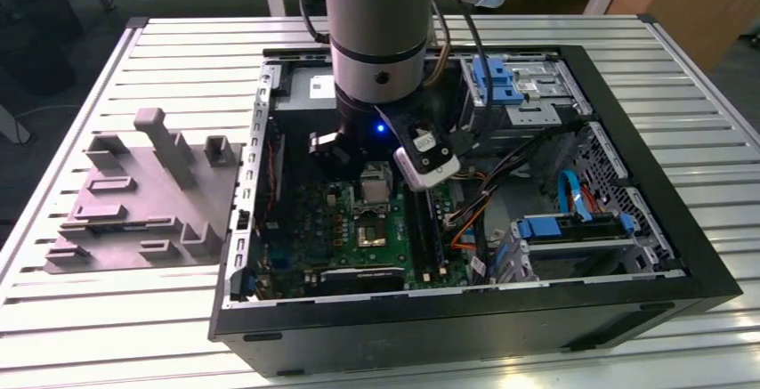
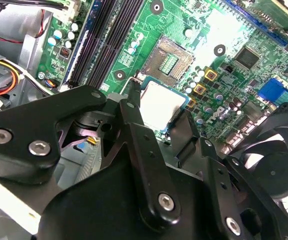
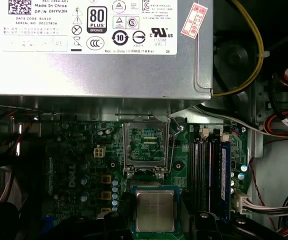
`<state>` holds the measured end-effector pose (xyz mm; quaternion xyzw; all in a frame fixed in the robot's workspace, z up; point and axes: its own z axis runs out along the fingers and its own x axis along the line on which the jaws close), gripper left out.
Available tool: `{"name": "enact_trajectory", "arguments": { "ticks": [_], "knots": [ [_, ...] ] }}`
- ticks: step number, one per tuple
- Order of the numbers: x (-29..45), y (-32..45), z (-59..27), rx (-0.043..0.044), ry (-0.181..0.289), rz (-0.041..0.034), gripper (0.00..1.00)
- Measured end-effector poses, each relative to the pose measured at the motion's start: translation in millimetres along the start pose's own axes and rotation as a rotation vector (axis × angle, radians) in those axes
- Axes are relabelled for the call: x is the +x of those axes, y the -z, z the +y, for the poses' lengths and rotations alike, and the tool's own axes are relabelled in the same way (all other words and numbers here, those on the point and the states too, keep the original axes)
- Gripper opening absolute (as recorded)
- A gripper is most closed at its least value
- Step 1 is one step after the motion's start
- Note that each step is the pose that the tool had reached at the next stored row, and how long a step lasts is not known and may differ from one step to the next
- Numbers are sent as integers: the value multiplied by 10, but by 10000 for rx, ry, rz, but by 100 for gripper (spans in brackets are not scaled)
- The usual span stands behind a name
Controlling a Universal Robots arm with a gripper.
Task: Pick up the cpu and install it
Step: 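Place the cpu into insertion slot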
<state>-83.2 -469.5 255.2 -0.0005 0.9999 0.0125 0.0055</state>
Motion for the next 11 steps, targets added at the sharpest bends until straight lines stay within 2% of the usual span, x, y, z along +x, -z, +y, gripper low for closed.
{"name": "enact_trajectory", "arguments": {
  "ticks": [5, 11],
  "knots": [
    [0, -7, 0, -5, 0, -2, 47],
    [0, -80, -15, 2, 0, 55, 47]
  ]
}}
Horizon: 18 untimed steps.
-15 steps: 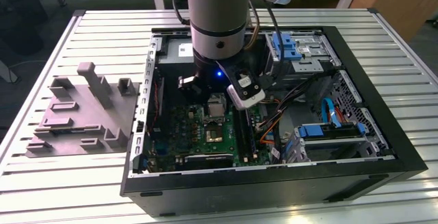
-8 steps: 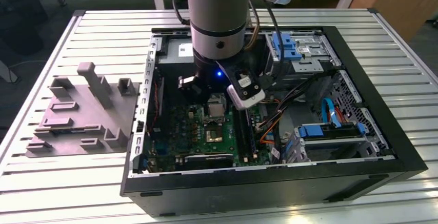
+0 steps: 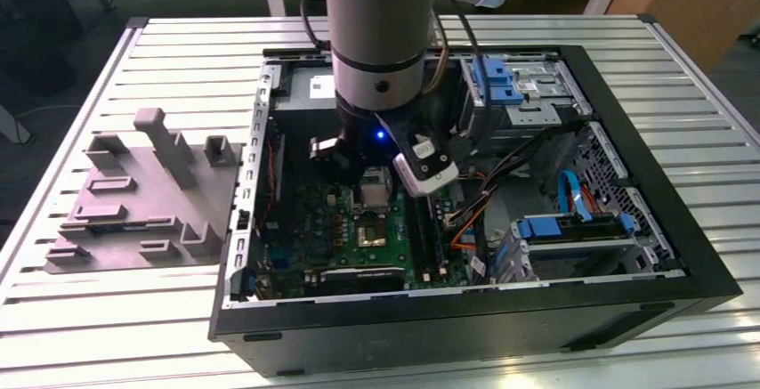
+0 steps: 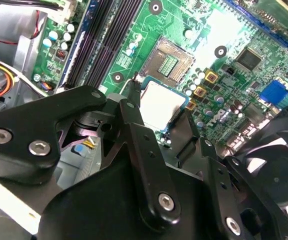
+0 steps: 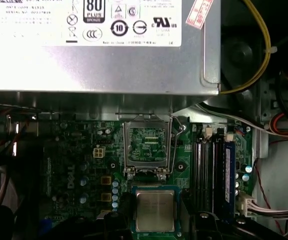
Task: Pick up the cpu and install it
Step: 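Place the cpu into insertion slot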
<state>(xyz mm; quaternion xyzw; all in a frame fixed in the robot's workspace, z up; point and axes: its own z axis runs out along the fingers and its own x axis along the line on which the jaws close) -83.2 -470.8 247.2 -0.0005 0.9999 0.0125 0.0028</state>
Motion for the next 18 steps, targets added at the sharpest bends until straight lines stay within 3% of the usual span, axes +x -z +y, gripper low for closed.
{"name": "enact_trajectory", "arguments": {
  "ticks": [8, 18],
  "knots": [
    [2, -90, -71, -4, -6, 7, 47],
    [1, -98, -72, -3, -6, 7, 47]
  ]
}}
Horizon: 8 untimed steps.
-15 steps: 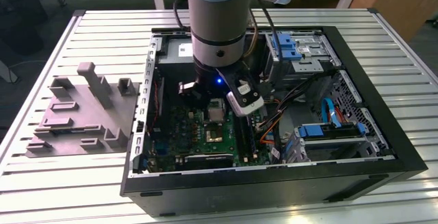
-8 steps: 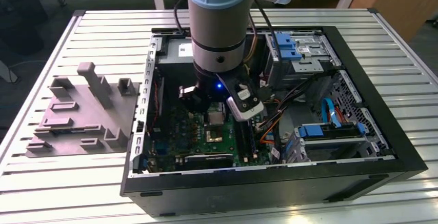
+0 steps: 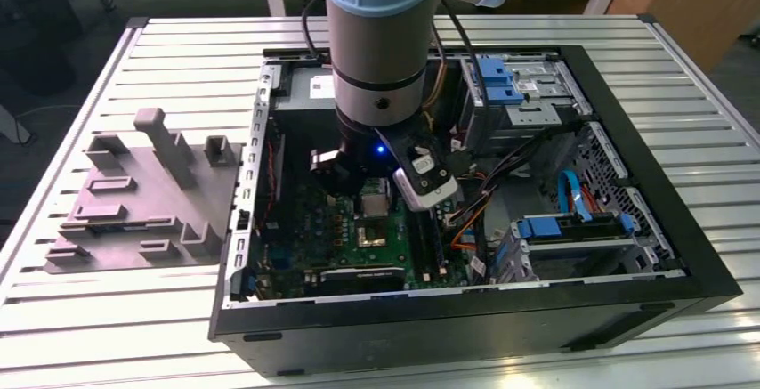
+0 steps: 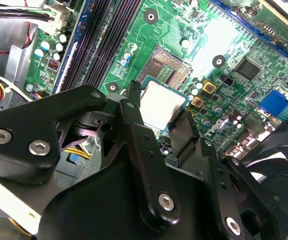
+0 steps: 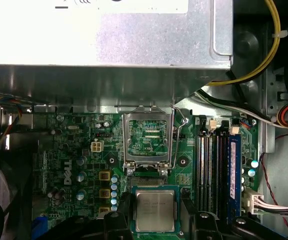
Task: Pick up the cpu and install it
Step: 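Place the cpu into insertion slot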
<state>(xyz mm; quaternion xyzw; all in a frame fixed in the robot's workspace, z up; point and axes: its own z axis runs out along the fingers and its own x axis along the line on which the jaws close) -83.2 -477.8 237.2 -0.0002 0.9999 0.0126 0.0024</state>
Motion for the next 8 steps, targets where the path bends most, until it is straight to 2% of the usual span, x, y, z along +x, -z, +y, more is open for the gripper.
{"name": "enact_trajectory", "arguments": {
  "ticks": [8],
  "knots": [
    [0, -18, -43, 0, 1, 1, 47]
  ]
}}
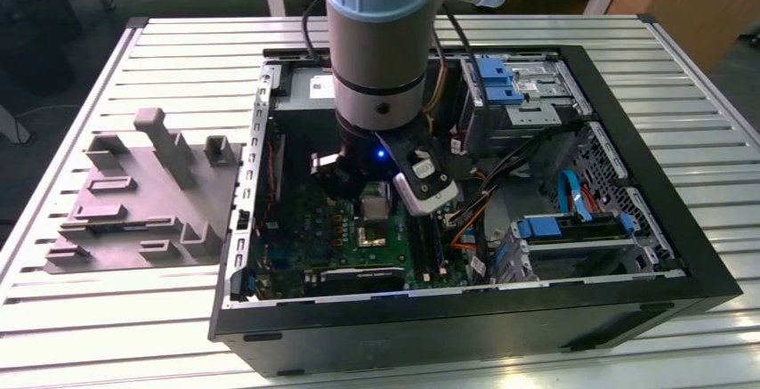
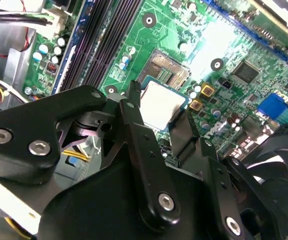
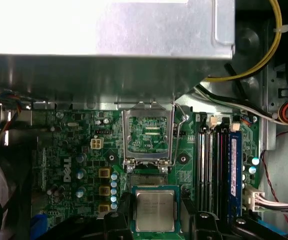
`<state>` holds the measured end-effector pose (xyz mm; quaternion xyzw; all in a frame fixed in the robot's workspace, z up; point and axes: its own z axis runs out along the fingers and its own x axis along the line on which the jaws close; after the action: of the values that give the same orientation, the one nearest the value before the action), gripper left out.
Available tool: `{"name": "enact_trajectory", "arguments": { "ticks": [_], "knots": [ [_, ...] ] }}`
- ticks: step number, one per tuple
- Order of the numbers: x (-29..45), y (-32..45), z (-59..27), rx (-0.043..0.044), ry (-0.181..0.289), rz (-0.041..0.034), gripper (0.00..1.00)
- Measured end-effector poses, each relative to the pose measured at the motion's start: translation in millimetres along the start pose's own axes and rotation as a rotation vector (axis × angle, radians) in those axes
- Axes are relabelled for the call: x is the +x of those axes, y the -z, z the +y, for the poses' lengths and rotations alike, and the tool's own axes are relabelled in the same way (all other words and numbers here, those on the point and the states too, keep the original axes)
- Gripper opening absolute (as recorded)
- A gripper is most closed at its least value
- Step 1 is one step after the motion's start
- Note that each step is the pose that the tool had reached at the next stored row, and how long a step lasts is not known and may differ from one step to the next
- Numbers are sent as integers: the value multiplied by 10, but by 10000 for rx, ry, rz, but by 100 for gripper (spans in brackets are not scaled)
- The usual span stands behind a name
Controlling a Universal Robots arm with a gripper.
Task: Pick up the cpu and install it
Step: 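Place the cpu into insertion slot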
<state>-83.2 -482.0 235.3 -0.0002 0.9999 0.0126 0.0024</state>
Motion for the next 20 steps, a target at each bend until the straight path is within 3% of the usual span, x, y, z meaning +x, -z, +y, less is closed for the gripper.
{"name": "enact_trajectory", "arguments": {
  "ticks": [12, 20],
  "knots": [
    [1, -193, -36, 1, 34, 33, 47],
    [2, -216, -45, 0, 35, 34, 47]
  ]
}}
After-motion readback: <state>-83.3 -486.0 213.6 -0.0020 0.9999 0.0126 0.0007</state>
